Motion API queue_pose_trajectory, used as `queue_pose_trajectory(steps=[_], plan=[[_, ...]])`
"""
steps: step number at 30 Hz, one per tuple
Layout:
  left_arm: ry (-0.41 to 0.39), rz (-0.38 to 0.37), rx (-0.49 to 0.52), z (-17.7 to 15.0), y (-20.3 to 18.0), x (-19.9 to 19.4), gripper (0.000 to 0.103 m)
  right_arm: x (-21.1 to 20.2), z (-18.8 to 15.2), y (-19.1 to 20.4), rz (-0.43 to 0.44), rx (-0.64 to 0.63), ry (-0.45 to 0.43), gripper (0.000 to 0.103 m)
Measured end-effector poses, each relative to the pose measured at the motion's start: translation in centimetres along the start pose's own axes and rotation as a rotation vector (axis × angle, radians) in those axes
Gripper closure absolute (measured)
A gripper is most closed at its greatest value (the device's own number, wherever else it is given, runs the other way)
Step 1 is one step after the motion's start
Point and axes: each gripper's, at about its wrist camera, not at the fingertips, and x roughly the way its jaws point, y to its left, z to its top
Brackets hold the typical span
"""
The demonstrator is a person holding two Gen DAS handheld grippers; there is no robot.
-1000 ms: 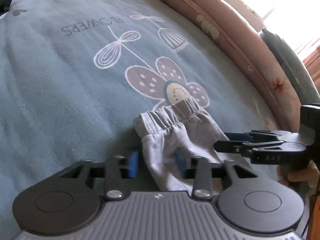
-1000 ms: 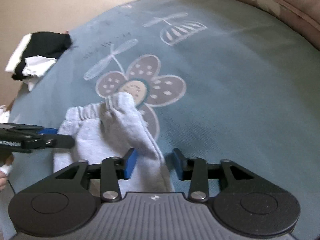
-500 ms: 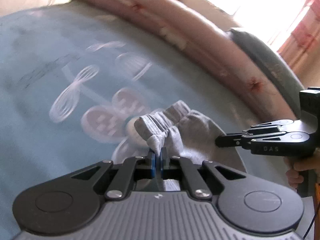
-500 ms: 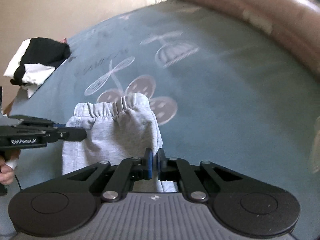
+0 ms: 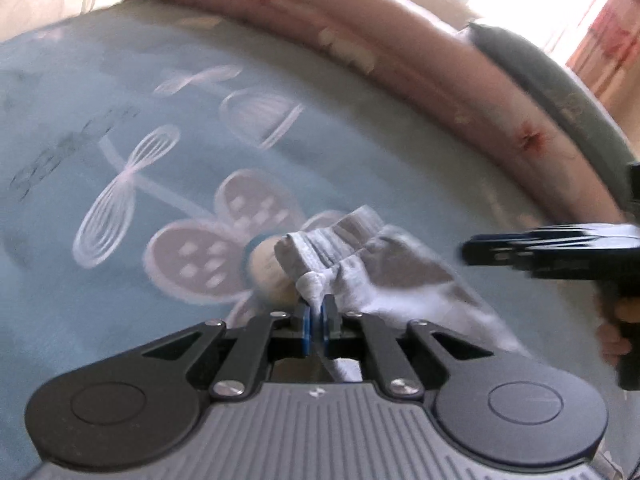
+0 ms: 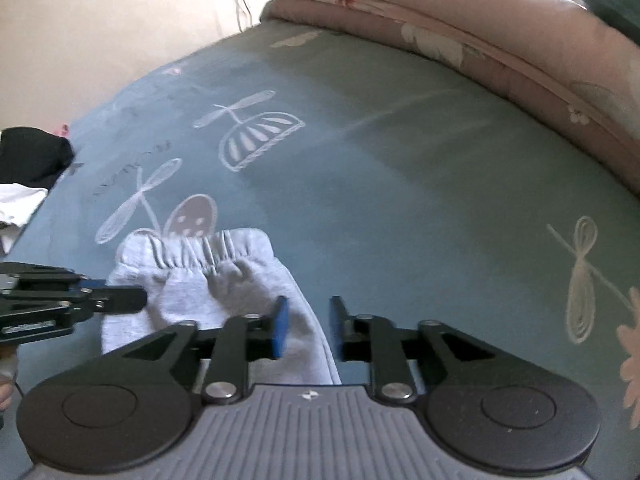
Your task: Fold clothes
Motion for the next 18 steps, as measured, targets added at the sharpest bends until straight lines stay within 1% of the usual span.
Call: queue_pose_trajectory(steps=[1, 2, 3, 4, 5, 8, 10, 12, 14, 16, 17, 18], plan=[[0.010, 0.002, -0.013, -0.2, 0.5, -0.1, 0.090, -0.4, -0.4, -0.2, 0.002, 0.016, -0.005, 0.064], [0.010, 0.005, -0.022, -0.3, 0.9, -0.3, 0.087, -0.8, -0.7, -0.3, 0.004, 0.032, -0.011, 0.062], [0.002, 0.006, -0.030, -0.3, 1.2, -0.6, 0.085, -1.5, -1.0, -0.6, 0.001, 0.057, -0.015, 0.059], [-0.005, 0.003, -0.033, -0.3, 1.4, -0.9, 0.080, -2.2, -1.4, -1.0, -0.005, 0.086, -0.018, 0.053], [-0.016, 0.010, -0.035, -0.2, 1.5, -1.4, 0.078, -3.0, -1.7, -1.4, -0.011, 0.114, -0.022, 0.051], [-0.064, 0.073, 0.002, 0.1, 1.5, -2.6, 0.079, -6.1, -3.5, -2.2, -0.015, 0.166, -0.031, 0.047], [-0.079, 0.095, 0.028, 0.3, 1.3, -3.2, 0.079, -7.7, -5.1, -2.0, -0.018, 0.180, -0.022, 0.044], [-0.085, 0.080, 0.039, 0.4, 0.8, -3.6, 0.079, -7.8, -7.4, -0.4, -0.030, 0.195, -0.010, 0.043], [-0.083, 0.041, 0.082, 0.4, -0.6, -3.8, 0.078, -7.8, -9.8, 1.4, -0.043, 0.211, 0.003, 0.042], [-0.075, -0.014, 0.155, -0.1, -2.6, -4.0, 0.078, -7.7, -12.2, 3.3, -0.055, 0.226, 0.016, 0.042], [-0.070, -0.043, 0.190, -0.5, -3.5, -4.1, 0.076, -7.7, -13.4, 4.2, -0.062, 0.234, 0.022, 0.042], [-0.058, -0.075, 0.226, -0.8, -4.4, -4.0, 0.072, -7.2, -14.7, 5.5, -0.082, 0.238, 0.030, 0.041]])
